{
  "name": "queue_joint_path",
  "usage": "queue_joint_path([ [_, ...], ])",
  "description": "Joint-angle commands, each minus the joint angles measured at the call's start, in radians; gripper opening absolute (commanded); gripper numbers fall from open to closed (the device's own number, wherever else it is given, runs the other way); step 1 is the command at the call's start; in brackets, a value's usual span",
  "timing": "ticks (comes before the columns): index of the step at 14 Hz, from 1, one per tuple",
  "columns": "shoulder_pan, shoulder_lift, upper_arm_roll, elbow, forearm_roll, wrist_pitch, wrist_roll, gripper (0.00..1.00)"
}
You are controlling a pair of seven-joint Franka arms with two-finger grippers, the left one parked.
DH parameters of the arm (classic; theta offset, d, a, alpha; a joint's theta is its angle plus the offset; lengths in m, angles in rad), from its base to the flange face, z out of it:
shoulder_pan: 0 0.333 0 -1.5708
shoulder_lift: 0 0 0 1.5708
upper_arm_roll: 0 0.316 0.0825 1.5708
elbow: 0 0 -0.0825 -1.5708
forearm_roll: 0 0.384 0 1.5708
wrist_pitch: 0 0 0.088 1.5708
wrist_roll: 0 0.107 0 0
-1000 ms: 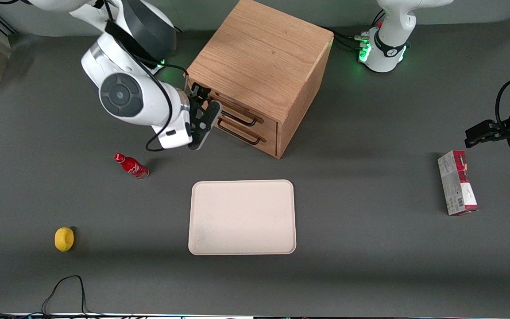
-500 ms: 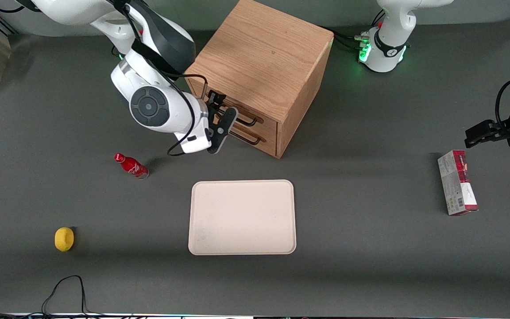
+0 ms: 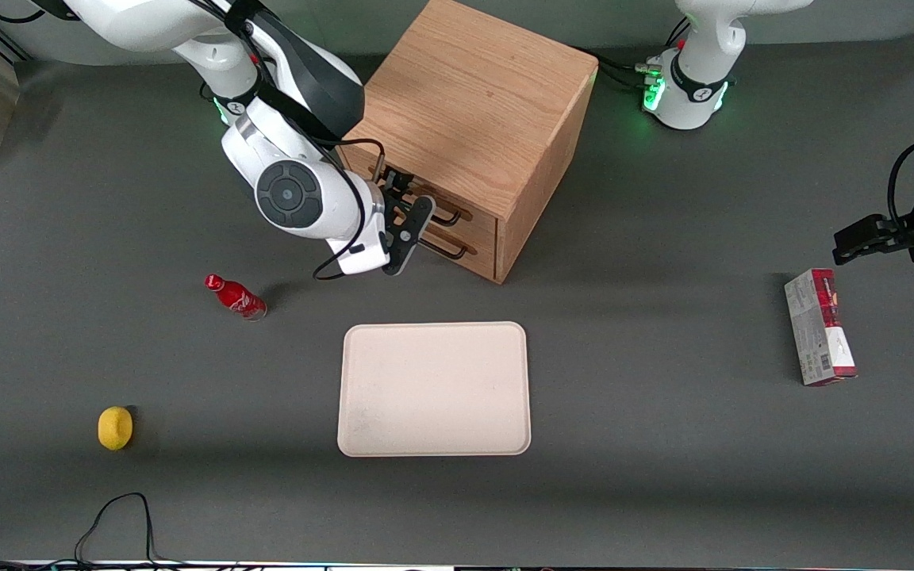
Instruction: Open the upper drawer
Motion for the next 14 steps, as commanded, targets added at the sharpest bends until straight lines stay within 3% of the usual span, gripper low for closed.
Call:
queue_joint_path([
  [1,-0.001,-0.034,-0.002,-0.062,-0.01,0.056,-0.008,1.0],
  [11,-0.016,-0.018,-0.015,-0.053,-0.072,0.107,-0.016,1.0],
  [14,-0.021,0.018,-0.016,-0.001,-0.137,0.106,-0.009,1.0],
])
